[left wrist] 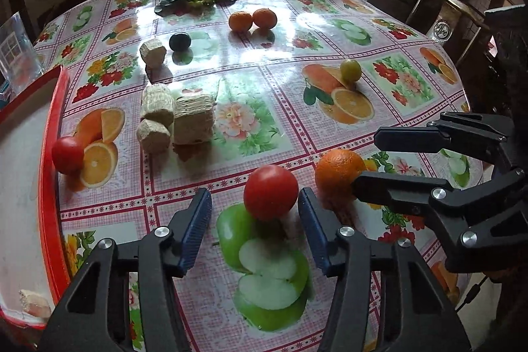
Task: Organize fruits
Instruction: 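Grasp the red tomato with the left tool while the right tool grasps an orange, then carry tomato and orange into the tray and open both tools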
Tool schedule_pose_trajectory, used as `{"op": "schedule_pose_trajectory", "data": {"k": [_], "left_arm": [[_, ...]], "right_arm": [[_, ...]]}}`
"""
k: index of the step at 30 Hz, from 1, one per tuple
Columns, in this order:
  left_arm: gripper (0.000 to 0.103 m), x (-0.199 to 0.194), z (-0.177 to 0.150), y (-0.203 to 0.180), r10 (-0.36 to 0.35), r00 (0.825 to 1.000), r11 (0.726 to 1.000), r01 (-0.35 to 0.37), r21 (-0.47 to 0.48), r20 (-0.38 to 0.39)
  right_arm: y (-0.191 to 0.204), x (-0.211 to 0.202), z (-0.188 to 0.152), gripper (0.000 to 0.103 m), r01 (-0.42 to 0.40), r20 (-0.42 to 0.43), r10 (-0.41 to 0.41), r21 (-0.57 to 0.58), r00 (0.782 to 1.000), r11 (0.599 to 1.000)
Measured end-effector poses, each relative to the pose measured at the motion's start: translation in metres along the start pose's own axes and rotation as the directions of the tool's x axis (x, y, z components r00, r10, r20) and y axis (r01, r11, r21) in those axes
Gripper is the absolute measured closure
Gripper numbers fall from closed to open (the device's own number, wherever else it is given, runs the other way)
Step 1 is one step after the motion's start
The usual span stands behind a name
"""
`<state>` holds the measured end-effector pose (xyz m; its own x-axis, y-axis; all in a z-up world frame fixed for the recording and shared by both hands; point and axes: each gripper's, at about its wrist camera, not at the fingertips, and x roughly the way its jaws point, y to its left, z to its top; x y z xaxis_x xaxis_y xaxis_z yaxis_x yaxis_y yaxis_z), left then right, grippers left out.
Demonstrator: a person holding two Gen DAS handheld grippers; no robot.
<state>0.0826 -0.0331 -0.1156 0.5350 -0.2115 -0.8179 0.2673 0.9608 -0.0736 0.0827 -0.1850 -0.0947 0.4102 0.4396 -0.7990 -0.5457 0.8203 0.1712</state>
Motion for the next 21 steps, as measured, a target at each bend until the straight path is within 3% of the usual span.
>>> {"op": "schedule_pose_trajectory", "data": {"k": [3, 5, 14, 15, 16, 21], "left_arm": [[0.058, 0.003, 0.005, 0.002, -0.017, 1.000, 1.000, 0.017, 0.003, 0.004], [0.076, 0.002, 0.007, 0.005, -0.028, 1.000, 1.000, 0.028, -0.002, 0.001], [0.076, -0.012, -0.013, 0.020, -0.048, 0.999, 0.998, 0.048, -0.028, 0.002], [0.076, -0.014, -0.016, 0.021, -0.048, 0.999, 0.998, 0.048, -0.033, 0.002], [0.076, -0.016, -0.018, 0.024, -0.047, 0.999, 0.998, 0.047, -0.038, 0.002], [0.076, -0.031, -0.028, 0.033, -0.053, 0.998, 0.996, 0.054, -0.070, 0.020]], "right_arm": [[0.000, 0.005, 0.002, 0.055, -0.009, -0.009, 0.009, 0.004, 1.000, 1.000], [0.000, 0.008, 0.003, 0.055, -0.024, -0.010, 0.024, 0.012, 1.000, 1.000], [0.016, 0.029, 0.003, 0.056, -0.058, -0.045, 0.058, -0.002, 0.997, 0.998], [0.019, 0.029, 0.002, 0.060, -0.046, -0.032, 0.046, -0.017, 0.998, 0.999], [0.022, 0.029, 0.002, 0.071, -0.062, -0.032, 0.062, -0.020, 0.998, 0.998], [0.033, 0.025, 0.002, 0.071, 0.007, -0.016, -0.007, -0.036, 1.000, 0.999]]}}
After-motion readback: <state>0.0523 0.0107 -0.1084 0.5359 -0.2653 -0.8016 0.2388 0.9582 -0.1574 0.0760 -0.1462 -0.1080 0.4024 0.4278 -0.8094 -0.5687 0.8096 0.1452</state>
